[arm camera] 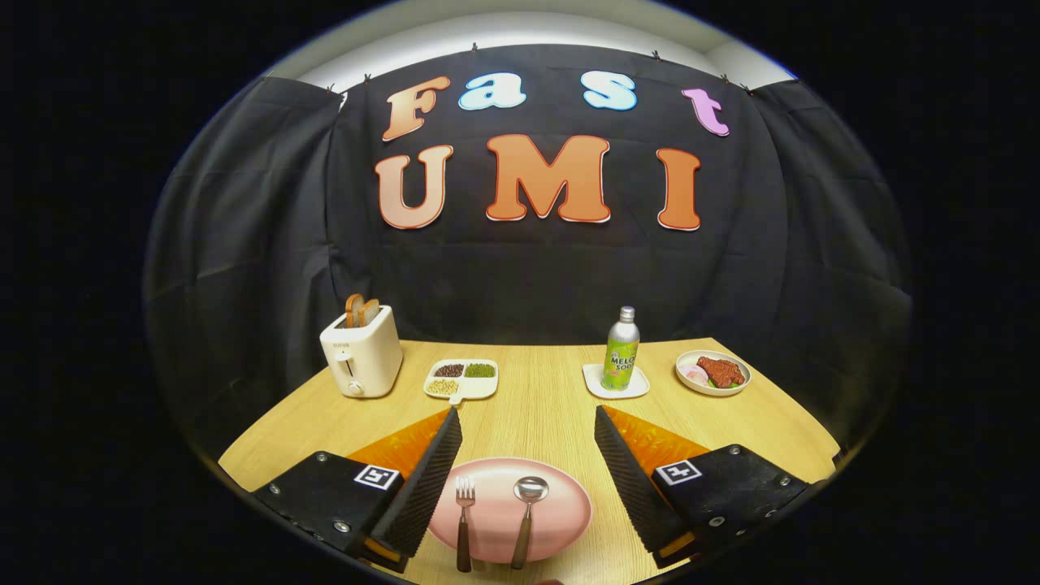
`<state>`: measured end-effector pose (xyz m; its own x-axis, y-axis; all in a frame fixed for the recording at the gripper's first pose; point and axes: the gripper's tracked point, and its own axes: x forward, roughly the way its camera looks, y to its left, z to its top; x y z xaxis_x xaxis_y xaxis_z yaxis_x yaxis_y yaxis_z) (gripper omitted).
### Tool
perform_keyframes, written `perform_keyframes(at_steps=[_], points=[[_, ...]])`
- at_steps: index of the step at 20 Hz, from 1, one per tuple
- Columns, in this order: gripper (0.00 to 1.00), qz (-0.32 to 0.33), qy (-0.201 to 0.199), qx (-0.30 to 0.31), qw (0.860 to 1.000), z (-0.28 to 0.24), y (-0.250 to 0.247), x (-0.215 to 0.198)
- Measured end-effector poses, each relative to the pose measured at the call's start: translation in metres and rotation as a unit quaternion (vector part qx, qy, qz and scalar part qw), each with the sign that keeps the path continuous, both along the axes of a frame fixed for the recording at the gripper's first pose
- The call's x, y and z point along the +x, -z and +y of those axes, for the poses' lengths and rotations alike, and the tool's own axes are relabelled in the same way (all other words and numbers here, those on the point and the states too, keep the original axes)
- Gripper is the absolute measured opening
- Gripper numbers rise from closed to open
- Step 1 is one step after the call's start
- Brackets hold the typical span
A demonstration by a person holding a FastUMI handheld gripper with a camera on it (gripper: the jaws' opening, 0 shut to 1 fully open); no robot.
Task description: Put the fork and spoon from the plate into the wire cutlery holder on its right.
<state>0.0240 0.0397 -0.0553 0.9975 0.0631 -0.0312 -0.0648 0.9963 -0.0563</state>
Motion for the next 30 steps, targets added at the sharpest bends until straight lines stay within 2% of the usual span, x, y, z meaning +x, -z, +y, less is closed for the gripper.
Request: perform_keyframes(at_steps=[7,15,20,23,24,27,30], points=[[0.99,0.063,0.014,-0.026,0.998,-0.017,0.070,0.009],[0.99,0.087,0.021,-0.044,0.995,-0.020,0.107,0.012],[0.99,0.140,0.006,-0.046,0.989,-0.009,0.145,0.016],[0.75,0.156,0.009,-0.052,0.986,-0.009,0.158,0.017],[0.72,0.163,0.010,-0.051,0.985,-0.008,0.163,0.017],[0.52,0.182,0.012,-0.055,0.982,-0.006,0.176,0.015],[0.38,0.192,0.009,-0.050,0.980,-0.003,0.182,0.014]])
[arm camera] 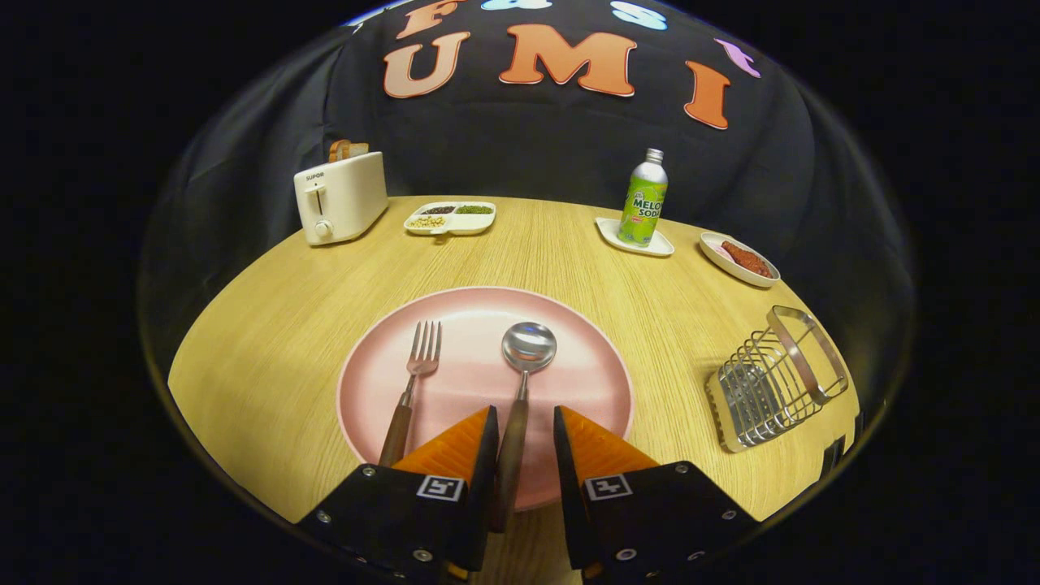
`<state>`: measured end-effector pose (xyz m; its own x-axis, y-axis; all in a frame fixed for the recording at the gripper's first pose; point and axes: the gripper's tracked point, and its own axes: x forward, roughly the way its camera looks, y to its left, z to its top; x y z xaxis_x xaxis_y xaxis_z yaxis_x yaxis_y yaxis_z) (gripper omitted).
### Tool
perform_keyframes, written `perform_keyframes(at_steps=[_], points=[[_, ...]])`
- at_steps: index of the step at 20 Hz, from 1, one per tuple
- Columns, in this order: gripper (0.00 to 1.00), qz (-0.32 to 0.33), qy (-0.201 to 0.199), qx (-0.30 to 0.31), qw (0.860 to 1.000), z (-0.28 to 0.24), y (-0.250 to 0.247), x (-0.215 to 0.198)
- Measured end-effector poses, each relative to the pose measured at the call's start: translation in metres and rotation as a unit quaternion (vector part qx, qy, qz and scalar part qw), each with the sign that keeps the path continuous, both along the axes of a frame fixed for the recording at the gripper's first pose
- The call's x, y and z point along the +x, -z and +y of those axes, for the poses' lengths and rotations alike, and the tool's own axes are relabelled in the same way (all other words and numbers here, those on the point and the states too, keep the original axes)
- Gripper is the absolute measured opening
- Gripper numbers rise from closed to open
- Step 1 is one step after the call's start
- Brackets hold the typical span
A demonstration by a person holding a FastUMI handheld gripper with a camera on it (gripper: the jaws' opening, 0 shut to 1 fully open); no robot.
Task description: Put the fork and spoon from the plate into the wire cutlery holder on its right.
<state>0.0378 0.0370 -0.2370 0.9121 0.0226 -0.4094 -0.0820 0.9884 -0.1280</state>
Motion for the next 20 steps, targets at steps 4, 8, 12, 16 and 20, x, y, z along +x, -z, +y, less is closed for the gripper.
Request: perform_keyframes(at_steps=[4,8,12,16,20], points=[[0.21,0.013,0.009,-0.005,1.000,-0.001,0.006,0.000],[0.10,0.021,0.020,0.004,1.000,-0.005,0.004,0.000],[0.04,0.016,0.019,0.002,1.000,-0.009,-0.005,-0.003],[0.04,0.006,0.011,0.011,1.000,-0.010,-0.022,-0.007],[0.04,-0.006,0.005,0.016,1.000,-0.013,-0.043,-0.013]])
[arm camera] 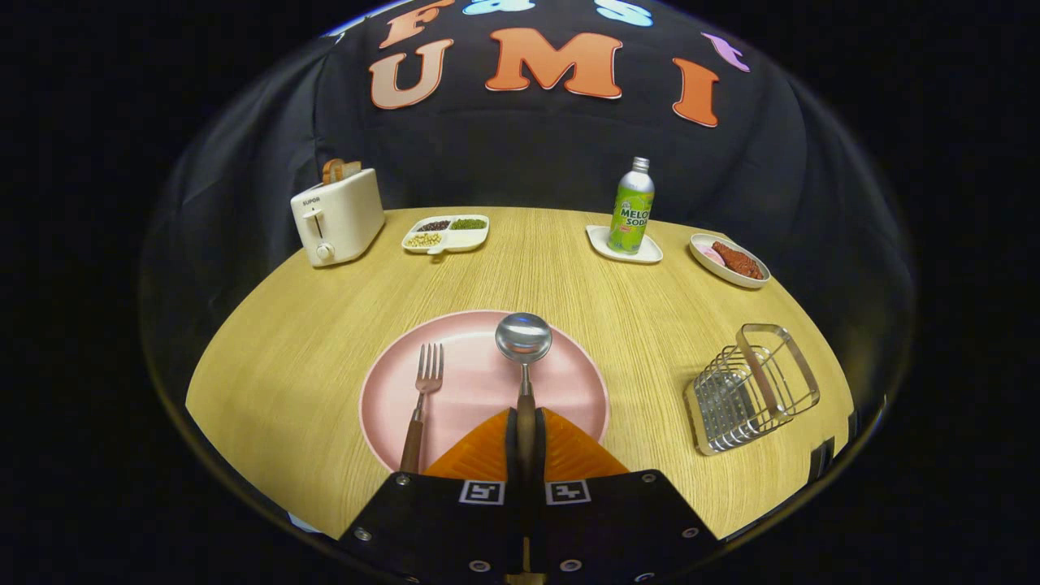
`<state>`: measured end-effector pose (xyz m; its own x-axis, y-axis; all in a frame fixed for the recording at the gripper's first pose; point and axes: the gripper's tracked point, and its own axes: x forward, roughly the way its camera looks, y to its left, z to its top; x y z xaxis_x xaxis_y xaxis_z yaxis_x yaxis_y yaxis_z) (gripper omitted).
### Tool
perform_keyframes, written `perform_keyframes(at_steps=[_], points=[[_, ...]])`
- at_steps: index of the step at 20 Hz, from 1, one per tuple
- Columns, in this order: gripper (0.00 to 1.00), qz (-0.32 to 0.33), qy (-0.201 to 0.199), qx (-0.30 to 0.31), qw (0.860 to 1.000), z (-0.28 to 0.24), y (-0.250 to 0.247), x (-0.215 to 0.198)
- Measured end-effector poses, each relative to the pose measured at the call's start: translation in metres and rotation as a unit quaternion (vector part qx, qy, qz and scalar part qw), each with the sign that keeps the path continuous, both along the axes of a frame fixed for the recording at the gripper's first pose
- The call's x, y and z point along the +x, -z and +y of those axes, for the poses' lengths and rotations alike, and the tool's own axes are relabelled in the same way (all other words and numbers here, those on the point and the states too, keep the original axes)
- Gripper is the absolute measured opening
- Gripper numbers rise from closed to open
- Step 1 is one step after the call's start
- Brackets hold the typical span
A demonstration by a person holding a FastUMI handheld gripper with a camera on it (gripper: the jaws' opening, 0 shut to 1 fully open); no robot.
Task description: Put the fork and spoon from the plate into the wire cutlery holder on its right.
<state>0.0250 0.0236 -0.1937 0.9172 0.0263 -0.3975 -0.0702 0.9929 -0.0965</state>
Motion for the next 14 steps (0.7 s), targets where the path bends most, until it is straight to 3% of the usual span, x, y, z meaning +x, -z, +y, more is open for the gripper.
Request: perform_keyframes(at_steps=[14], points=[[0.04,-0.040,0.043,0.012,0.998,-0.052,-0.060,-0.029]])
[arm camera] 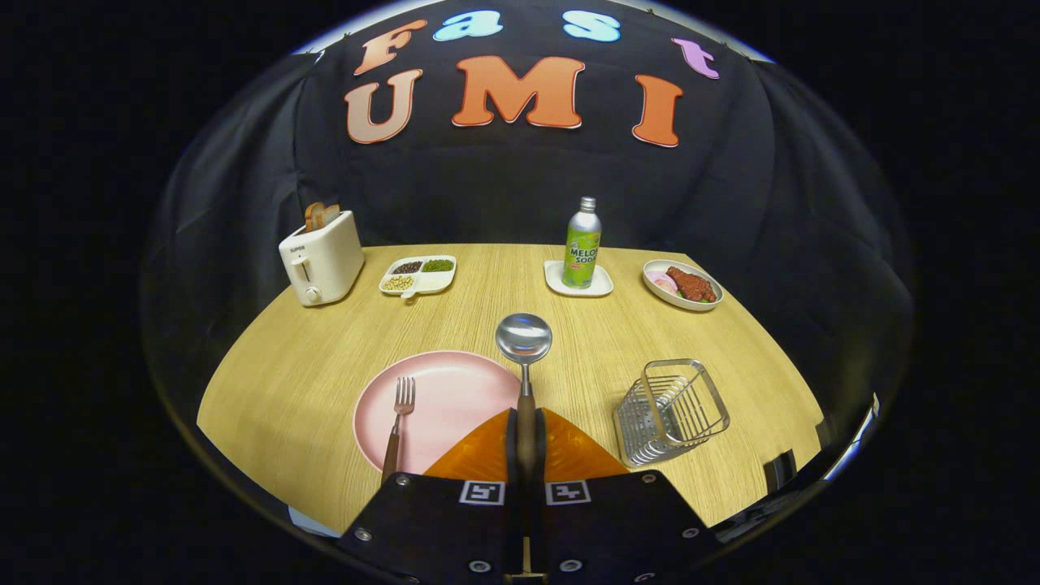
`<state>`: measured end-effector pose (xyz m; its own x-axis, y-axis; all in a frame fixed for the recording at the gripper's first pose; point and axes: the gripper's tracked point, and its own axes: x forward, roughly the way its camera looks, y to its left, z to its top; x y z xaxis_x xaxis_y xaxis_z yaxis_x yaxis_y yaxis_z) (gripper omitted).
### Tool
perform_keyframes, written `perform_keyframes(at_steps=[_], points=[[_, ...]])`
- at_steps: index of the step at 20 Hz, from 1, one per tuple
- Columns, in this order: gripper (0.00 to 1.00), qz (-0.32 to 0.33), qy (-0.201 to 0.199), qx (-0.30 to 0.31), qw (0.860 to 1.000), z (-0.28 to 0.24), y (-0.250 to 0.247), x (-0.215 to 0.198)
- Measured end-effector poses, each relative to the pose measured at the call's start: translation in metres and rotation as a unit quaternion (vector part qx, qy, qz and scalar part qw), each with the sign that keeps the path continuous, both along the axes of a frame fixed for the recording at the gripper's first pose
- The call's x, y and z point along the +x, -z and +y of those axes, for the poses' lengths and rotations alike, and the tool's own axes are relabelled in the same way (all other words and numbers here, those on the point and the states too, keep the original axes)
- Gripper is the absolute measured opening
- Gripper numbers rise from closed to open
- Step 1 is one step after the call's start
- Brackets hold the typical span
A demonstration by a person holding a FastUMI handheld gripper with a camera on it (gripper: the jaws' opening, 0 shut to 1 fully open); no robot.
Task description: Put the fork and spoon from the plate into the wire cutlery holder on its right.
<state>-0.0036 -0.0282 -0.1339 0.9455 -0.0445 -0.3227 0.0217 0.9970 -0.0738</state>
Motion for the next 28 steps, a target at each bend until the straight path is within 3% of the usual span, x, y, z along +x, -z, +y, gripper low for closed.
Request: perform_keyframes(at_steps=[7,15,28], points=[[0.04,-0.012,0.025,0.001,1.000,-0.031,-0.026,-0.012],[0.04,0.024,0.048,-0.020,0.998,-0.093,-0.036,-0.030],[0.04,0.139,0.068,-0.036,0.987,-0.149,-0.005,-0.037]])
